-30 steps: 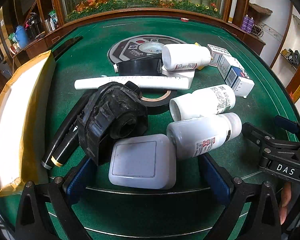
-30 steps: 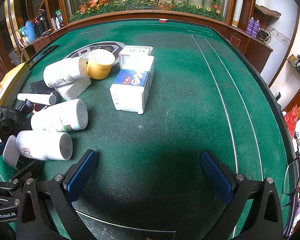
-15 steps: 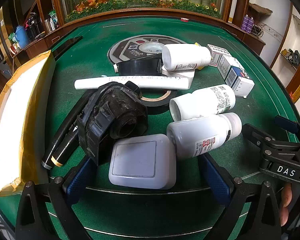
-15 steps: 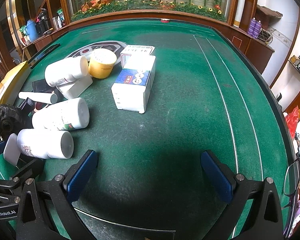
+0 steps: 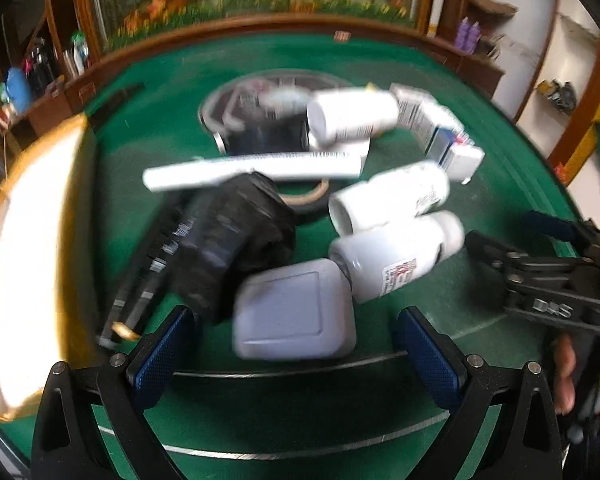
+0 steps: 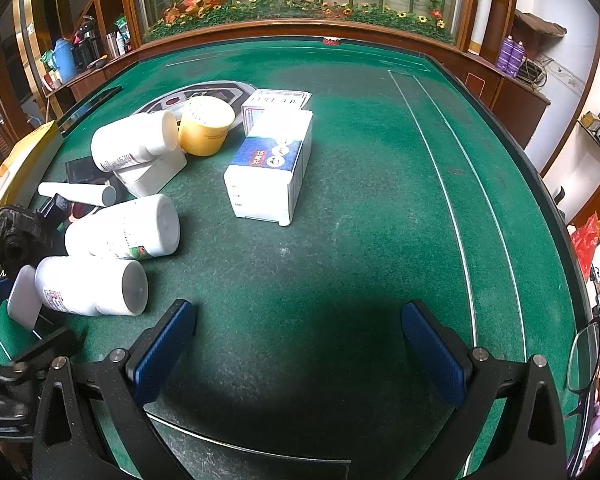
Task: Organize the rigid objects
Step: 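Grasp the white square box with the left tool while the right tool grasps a white pill bottle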
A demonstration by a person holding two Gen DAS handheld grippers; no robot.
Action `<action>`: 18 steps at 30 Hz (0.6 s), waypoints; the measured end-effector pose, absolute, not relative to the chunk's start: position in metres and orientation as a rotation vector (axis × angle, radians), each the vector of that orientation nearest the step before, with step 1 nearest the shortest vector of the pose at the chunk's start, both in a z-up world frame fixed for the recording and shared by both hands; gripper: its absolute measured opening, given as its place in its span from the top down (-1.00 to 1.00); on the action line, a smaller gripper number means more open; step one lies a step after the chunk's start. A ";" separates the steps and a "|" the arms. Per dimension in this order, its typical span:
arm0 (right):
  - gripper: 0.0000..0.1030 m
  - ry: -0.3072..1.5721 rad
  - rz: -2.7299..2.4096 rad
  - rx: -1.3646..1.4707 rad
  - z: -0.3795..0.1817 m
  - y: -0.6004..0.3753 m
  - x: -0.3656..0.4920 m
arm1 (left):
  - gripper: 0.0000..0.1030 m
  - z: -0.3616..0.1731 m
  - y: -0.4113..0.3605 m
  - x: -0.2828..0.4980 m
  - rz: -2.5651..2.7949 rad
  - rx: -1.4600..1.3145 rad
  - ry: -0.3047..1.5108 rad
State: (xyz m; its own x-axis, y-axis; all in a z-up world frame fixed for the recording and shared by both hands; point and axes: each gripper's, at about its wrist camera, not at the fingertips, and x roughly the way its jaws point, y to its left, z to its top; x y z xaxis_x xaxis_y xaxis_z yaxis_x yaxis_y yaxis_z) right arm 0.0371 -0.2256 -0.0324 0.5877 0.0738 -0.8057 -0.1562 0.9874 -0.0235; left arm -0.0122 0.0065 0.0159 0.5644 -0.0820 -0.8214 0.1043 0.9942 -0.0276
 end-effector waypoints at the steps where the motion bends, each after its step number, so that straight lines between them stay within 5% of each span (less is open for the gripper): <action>1: -0.99 0.934 0.139 -0.097 -0.032 -0.225 0.037 | -0.99 0.022 0.010 -0.018 -0.130 0.028 0.952; 9: -1.00 0.950 0.253 -0.119 -0.029 -0.232 0.033 | -0.99 0.040 0.054 -0.066 -0.297 -0.032 0.882; 11: -0.79 0.941 0.329 -0.074 -0.024 -0.237 0.027 | -0.98 0.039 0.063 -0.068 -0.295 -0.054 0.880; 13: -0.35 0.936 0.401 -0.053 -0.017 -0.236 0.022 | -0.96 0.035 0.071 -0.070 -0.302 -0.078 0.883; 18: -0.15 0.840 0.576 -0.273 0.004 -0.192 0.004 | -0.95 0.033 0.067 -0.068 -0.322 -0.075 0.877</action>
State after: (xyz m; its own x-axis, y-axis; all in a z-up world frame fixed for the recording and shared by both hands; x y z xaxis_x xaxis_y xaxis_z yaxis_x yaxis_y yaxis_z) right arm 0.0036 -0.1921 0.0041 0.5275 0.3703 -0.7646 -0.5792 0.8151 -0.0049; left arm -0.0678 0.0671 0.0334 0.5949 -0.3071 -0.7429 0.2460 0.9494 -0.1955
